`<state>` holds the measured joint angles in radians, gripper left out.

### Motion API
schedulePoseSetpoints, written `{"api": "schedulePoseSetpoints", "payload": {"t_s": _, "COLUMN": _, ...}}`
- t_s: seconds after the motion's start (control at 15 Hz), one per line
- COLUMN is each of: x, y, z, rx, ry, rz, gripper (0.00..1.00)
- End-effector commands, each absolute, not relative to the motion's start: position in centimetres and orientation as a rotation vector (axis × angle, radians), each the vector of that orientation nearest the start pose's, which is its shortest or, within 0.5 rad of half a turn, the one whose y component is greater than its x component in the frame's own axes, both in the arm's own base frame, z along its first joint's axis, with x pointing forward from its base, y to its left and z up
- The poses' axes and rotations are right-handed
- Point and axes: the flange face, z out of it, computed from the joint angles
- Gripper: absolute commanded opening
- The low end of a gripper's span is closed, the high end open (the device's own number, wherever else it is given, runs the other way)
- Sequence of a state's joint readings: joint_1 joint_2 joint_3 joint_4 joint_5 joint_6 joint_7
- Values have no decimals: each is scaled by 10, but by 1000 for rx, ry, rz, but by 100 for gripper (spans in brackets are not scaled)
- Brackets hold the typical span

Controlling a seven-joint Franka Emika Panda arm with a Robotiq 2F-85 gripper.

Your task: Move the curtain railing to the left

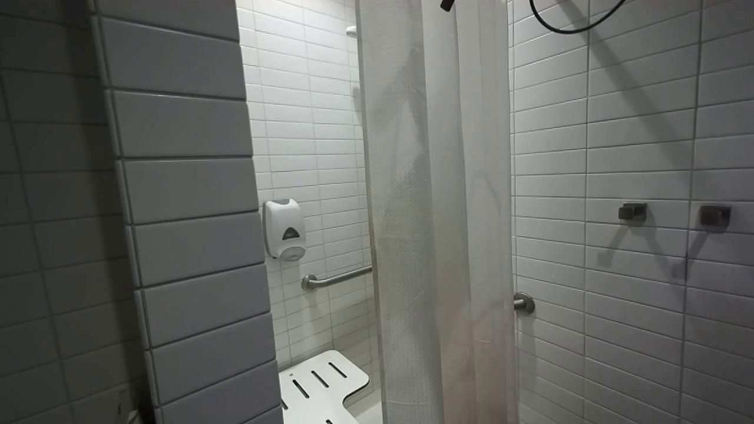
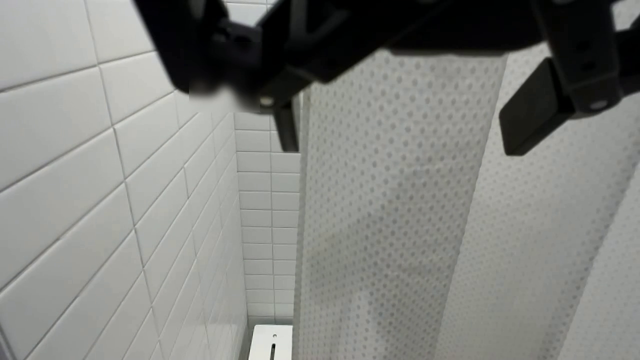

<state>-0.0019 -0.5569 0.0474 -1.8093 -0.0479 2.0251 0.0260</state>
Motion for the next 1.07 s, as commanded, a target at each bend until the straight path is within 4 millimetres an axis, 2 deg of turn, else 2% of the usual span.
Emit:
{"api": "schedulePoseSetpoints", "payload": {"t_s": 0.0, "x": 375, "y": 31, "z": 835, "rx": -2931, "ry": -44, "rz": -1254, "gripper": 100}}
{"api": "schedulePoseSetpoints", "payload": {"t_s": 0.33, "x": 352, "y": 70, "z": 871, "rx": -2685, "ry": 86, "rz": -1587, "gripper": 100}}
{"api": "schedulePoseSetpoints", "payload": {"t_s": 0.6, "x": 351, "y": 105, "z": 904, "rx": -2446, "ry": 252, "rz": -1799, "gripper": 100}}
{"api": "schedulePoseSetpoints", "payload": {"t_s": 1.0, "x": 354, "y": 107, "z": 952, "rx": -2242, "ry": 628, "rz": -1896, "gripper": 100}}
